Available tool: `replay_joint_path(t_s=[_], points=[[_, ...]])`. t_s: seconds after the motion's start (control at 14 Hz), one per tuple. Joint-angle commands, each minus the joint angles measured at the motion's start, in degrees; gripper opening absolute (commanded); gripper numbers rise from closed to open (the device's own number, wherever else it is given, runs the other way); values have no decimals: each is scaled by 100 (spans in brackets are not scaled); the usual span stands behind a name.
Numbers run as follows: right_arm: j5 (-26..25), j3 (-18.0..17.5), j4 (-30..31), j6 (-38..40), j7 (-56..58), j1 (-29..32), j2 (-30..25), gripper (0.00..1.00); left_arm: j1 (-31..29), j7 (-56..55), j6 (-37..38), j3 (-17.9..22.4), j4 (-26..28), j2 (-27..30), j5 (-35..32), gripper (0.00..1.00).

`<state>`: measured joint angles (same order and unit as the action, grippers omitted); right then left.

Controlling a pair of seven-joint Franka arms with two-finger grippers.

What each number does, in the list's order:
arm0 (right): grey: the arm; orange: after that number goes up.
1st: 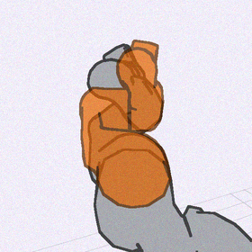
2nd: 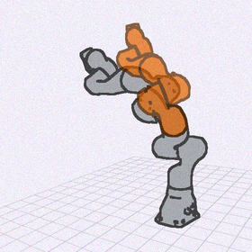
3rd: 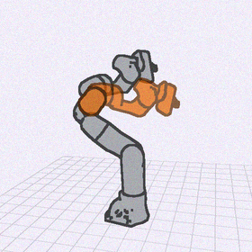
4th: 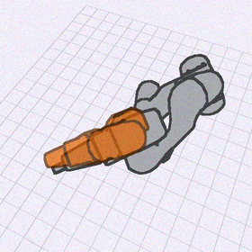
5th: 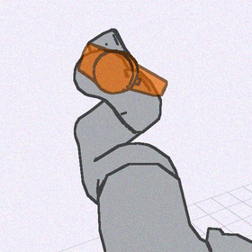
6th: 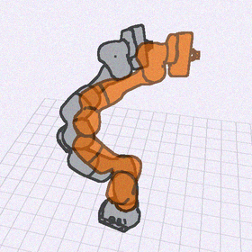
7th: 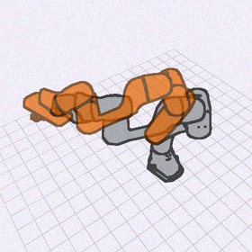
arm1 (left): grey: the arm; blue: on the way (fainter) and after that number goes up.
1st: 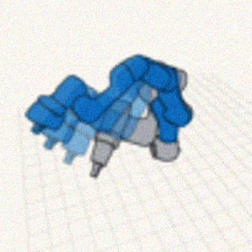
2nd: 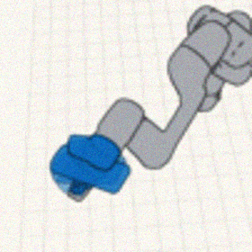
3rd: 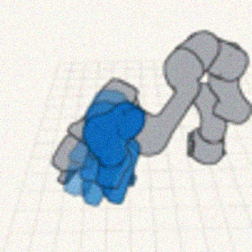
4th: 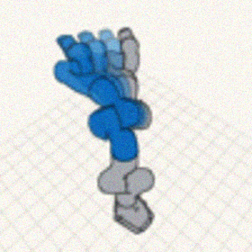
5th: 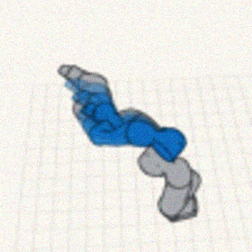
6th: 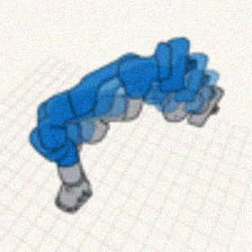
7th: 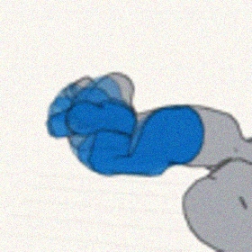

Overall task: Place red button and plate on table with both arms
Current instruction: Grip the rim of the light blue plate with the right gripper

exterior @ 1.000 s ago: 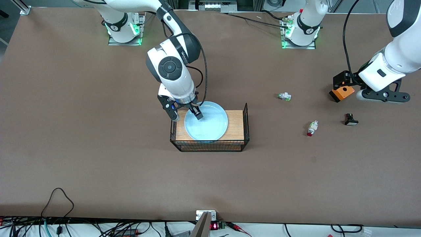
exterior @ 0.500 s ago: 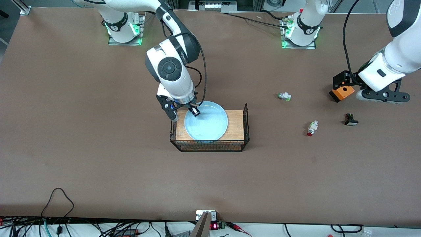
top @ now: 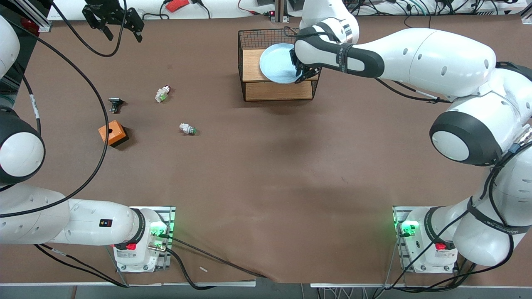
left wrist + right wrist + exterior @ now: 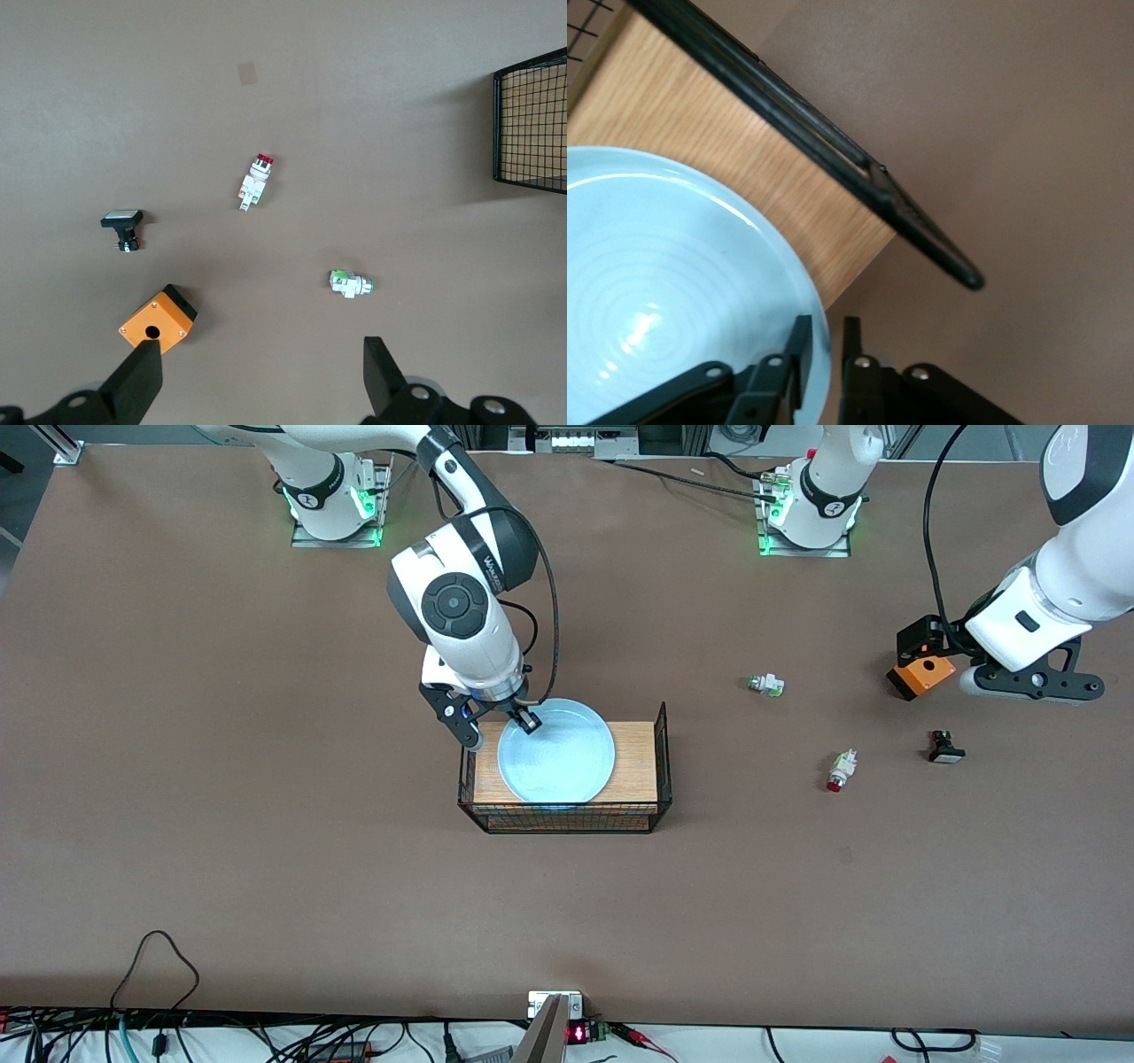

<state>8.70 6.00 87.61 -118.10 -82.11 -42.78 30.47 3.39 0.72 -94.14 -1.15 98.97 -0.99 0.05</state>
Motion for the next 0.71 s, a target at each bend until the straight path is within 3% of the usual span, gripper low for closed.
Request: replay_joint_path(t_s=[0.0,0.36,0.64], points=[[-17,-20,-33,191,283,68,-41,3,39,-19,107,18,-53,55,30,100],[-9,-20,-59,322,529,59,-50,0,39,-20,107,9,-53,63,30,100],[88,-20,-242,822,626,59,-488,0,39,-20,107,9,-62,63,30,100]])
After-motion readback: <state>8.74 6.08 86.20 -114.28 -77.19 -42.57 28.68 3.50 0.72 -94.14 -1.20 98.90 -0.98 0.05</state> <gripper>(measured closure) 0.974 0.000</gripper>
